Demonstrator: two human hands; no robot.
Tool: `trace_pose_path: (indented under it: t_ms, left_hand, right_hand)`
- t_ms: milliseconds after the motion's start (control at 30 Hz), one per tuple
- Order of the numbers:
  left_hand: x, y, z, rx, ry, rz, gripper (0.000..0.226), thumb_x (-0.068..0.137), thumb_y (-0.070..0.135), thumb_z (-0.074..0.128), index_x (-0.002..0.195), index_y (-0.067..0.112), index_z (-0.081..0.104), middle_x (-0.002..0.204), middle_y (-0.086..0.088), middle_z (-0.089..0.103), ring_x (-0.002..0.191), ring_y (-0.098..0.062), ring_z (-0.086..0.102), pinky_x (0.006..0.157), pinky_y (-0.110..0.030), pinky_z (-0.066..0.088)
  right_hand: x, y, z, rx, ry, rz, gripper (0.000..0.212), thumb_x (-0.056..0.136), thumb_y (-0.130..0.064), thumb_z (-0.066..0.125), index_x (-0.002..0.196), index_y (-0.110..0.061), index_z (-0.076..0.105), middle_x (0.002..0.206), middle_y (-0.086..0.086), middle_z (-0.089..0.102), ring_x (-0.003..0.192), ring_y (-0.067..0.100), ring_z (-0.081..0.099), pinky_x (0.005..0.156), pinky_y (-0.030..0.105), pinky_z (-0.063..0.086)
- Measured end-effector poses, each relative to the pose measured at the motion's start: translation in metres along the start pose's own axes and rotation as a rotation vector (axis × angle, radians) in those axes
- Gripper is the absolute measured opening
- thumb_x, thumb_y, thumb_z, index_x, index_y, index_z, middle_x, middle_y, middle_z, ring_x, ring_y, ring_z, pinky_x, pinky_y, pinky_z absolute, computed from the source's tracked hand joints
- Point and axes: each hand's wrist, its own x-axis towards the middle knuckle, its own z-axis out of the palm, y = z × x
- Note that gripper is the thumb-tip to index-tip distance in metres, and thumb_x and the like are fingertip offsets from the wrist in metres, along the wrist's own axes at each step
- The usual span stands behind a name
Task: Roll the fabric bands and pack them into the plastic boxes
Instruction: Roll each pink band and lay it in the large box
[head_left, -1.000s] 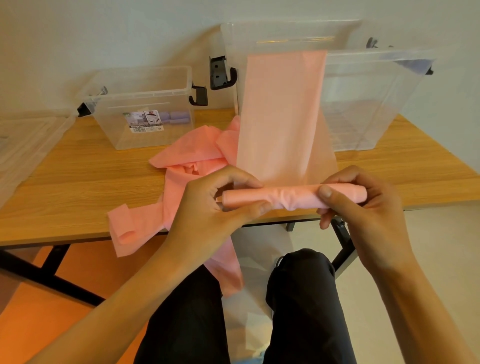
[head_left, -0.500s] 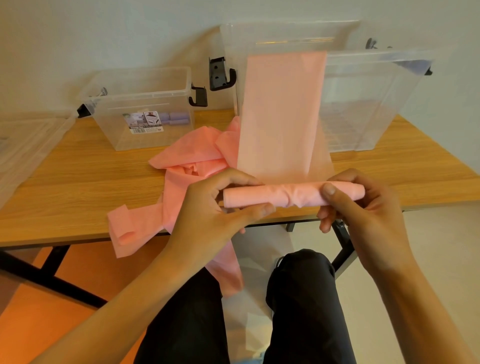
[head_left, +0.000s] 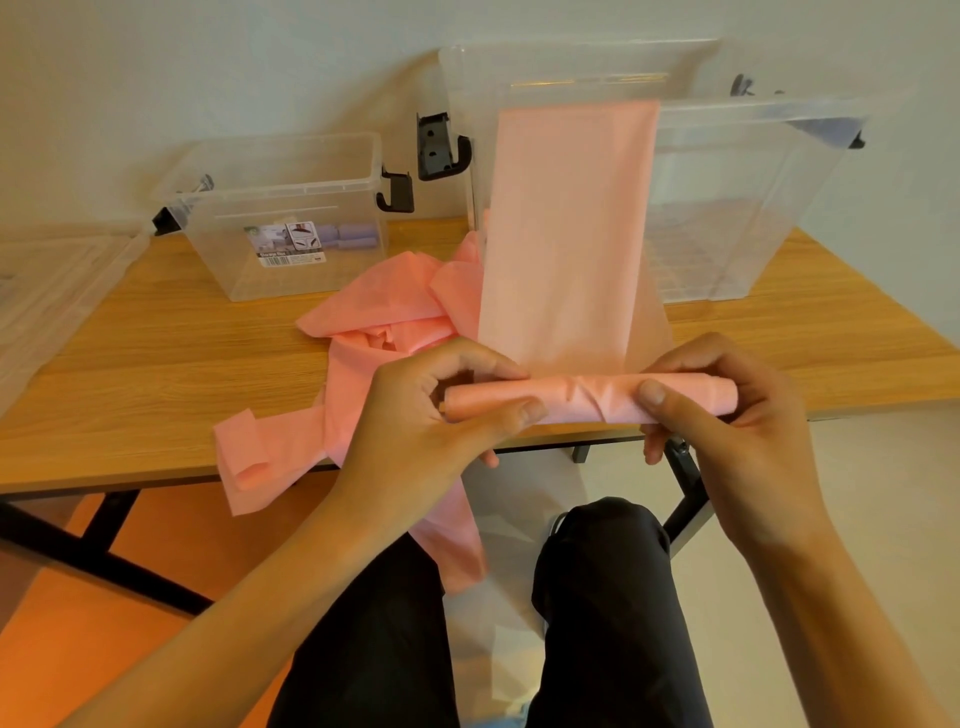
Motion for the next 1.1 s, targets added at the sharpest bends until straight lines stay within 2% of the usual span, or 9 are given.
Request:
trace_pose_path:
  t_ms: [133,300,400,567,700,767,833,1000,1100]
  left_hand:
    - [0.0001,-0.0006,0.0016,-0.022,0.021,0.007,0.018,0.077,0.002,0.081,0.091,0.010,0.073,0.080,-0.009,0.070,0.054,-0.014,0.064,0.052,-0.021,0.051]
    - [-0.0006,0.0009,-0.0003,0.008,-0.036,0.023,0.035,0.069,0.003,0.086,0.101,0.010,0.072,0.091,-0.004,0.071,0.066,-0.011,0.067,0.053,-0.026,0.056]
    - [-0.0010,0.0011,0.0007,-0.012,-0.037,0.027,0.029,0.073,0.000,0.083,0.098,0.011,0.073,0.092,-0.003,0.073,0.070,-0.011,0.067,0.054,-0.023,0.055]
    - [-0.0024,0.0035,0.0014,0.005,-0.026,0.011,0.013,0.080,0.006,0.079,0.091,0.010,0.074,0.075,-0.002,0.070,0.057,-0.009,0.063,0.052,-0.018,0.050]
    - [-0.0028,0.0024,0.0009,0.001,-0.053,-0.009,0.015,0.080,0.018,0.076,0.092,0.009,0.074,0.080,-0.006,0.074,0.062,-0.010,0.066,0.052,-0.023,0.052]
    - [-0.0026,0.0015,0.0010,0.006,-0.057,0.001,0.018,0.078,0.018,0.078,0.094,0.012,0.074,0.084,-0.003,0.073,0.066,-0.011,0.066,0.052,-0.025,0.053]
    - [-0.0015,0.0013,0.0005,0.012,-0.062,0.018,0.018,0.078,0.015,0.079,0.096,0.013,0.074,0.086,-0.004,0.072,0.068,-0.011,0.066,0.052,-0.026,0.054]
    - [0.0000,0.0011,-0.0009,0.005,-0.059,0.039,0.012,0.080,0.017,0.075,0.092,0.014,0.073,0.083,-0.007,0.074,0.068,-0.009,0.065,0.051,-0.025,0.052]
    - [-0.0015,0.0009,-0.0011,0.011,-0.061,0.034,0.009,0.083,0.017,0.074,0.092,0.018,0.073,0.084,-0.003,0.075,0.074,-0.010,0.066,0.051,-0.024,0.050]
  right_hand:
    - [-0.0016,-0.0004,0.0010,0.033,-0.052,0.027,0.031,0.077,-0.023,0.087,0.097,-0.012,0.067,0.084,0.010,0.068,0.058,0.029,0.061,0.052,0.035,0.053]
    - [-0.0023,-0.0024,0.0012,0.006,0.009,0.024,0.027,0.075,-0.014,0.077,0.086,0.006,0.062,0.067,0.013,0.066,0.049,0.026,0.059,0.053,0.031,0.052]
    - [-0.0013,-0.0020,0.0002,0.006,0.048,0.035,0.032,0.079,-0.019,0.083,0.080,0.004,0.061,0.059,0.010,0.063,0.043,0.026,0.056,0.050,0.026,0.049]
    - [-0.0011,-0.0026,0.0006,0.066,-0.041,0.053,0.048,0.075,-0.043,0.085,0.105,-0.010,0.067,0.081,0.011,0.070,0.057,0.030,0.065,0.053,0.035,0.056]
    - [-0.0012,-0.0031,0.0018,0.062,0.003,0.035,0.024,0.080,-0.021,0.077,0.094,-0.005,0.067,0.074,0.016,0.068,0.054,0.026,0.063,0.051,0.032,0.054]
    - [-0.0011,-0.0042,0.0022,0.043,0.026,0.027,0.020,0.078,-0.015,0.073,0.090,-0.001,0.065,0.070,0.021,0.064,0.050,0.025,0.061,0.051,0.031,0.053]
    - [-0.0008,-0.0056,0.0023,0.025,0.030,0.012,0.021,0.079,-0.015,0.073,0.088,0.001,0.064,0.069,0.021,0.063,0.047,0.025,0.060,0.052,0.029,0.052]
    - [-0.0025,-0.0054,0.0011,-0.004,0.025,-0.016,0.018,0.082,-0.017,0.075,0.083,-0.004,0.063,0.072,0.005,0.066,0.046,0.028,0.057,0.052,0.025,0.050]
    - [-0.0033,-0.0050,0.0011,-0.002,0.059,-0.033,0.017,0.083,-0.016,0.073,0.082,-0.003,0.063,0.073,0.010,0.064,0.046,0.028,0.055,0.052,0.025,0.049]
